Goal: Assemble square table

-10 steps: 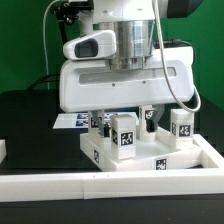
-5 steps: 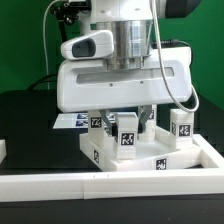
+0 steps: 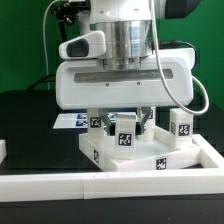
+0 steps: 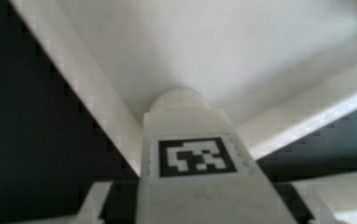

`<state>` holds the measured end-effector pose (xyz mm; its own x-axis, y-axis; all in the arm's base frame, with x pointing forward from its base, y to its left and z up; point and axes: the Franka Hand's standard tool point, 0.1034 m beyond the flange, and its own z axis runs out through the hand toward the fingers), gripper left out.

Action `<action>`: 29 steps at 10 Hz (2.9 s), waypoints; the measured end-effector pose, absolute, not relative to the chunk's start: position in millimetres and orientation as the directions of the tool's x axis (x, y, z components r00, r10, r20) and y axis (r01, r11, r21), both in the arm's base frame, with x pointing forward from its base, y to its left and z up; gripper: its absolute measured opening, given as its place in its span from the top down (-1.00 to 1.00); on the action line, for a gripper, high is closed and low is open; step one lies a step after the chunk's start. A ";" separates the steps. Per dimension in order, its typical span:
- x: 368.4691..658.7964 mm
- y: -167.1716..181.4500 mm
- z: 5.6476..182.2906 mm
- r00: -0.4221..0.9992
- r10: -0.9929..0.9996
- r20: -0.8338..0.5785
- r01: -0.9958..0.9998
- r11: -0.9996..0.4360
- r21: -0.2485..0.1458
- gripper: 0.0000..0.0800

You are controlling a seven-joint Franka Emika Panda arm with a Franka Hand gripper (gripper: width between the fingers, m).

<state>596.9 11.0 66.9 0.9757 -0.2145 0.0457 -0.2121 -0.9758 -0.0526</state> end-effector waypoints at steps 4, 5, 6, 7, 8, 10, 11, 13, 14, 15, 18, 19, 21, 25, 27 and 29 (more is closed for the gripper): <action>597.1 11.8 65.9 0.783 -0.621 0.028 -0.615 -0.781 -0.107 0.27; 597.1 12.1 65.6 0.722 -0.692 0.014 -0.686 -0.718 -0.117 0.27; 597.1 12.4 65.5 0.654 -0.756 0.001 -0.751 -0.650 -0.120 0.27; 597.3 13.0 65.5 0.579 -0.815 -0.015 -0.810 -0.573 -0.123 0.27; 597.4 13.3 65.5 0.541 -0.841 -0.022 -0.836 -0.535 -0.122 0.27; 597.4 14.3 65.4 0.480 -0.877 -0.035 -0.873 -0.472 -0.124 0.21; 597.4 14.2 65.4 0.502 -0.864 -0.032 -0.860 -0.495 -0.125 0.21; 597.8 15.7 66.1 0.552 -0.834 -0.029 -0.829 -0.545 -0.125 -0.24; 598.8 16.0 67.3 0.630 -0.777 -0.020 -0.772 -0.623 -0.125 -0.54; 599.1 15.6 67.6 0.718 -0.696 -0.005 -0.691 -0.711 -0.127 -0.60; 599.3 16.2 67.9 0.893 -0.448 0.033 -0.442 -0.889 -0.117 -0.62; 599.3 16.1 68.3 0.926 -0.376 0.035 -0.370 -0.922 -0.113 -0.62; 601.5 16.8 70.6 0.984 -0.171 0.048 -0.167 -0.983 -0.075 -0.62; 607.1 22.2 73.5 0.990 0.098 0.098 0.101 -0.995 -0.019 -0.62; 608.9 11.9 74.5 0.967 0.234 0.102 0.235 -0.972 -0.004 -0.41; 608.8 13.0 74.1 0.967 0.235 0.102 0.236 -0.972 -0.004 -0.07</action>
Offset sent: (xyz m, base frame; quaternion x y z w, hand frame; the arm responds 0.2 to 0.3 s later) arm -0.0020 -0.0009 -0.0025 0.0124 -0.0020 0.2711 0.9625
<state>608.8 13.0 74.1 0.9667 0.2349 0.1018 0.2365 -0.9716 -0.0041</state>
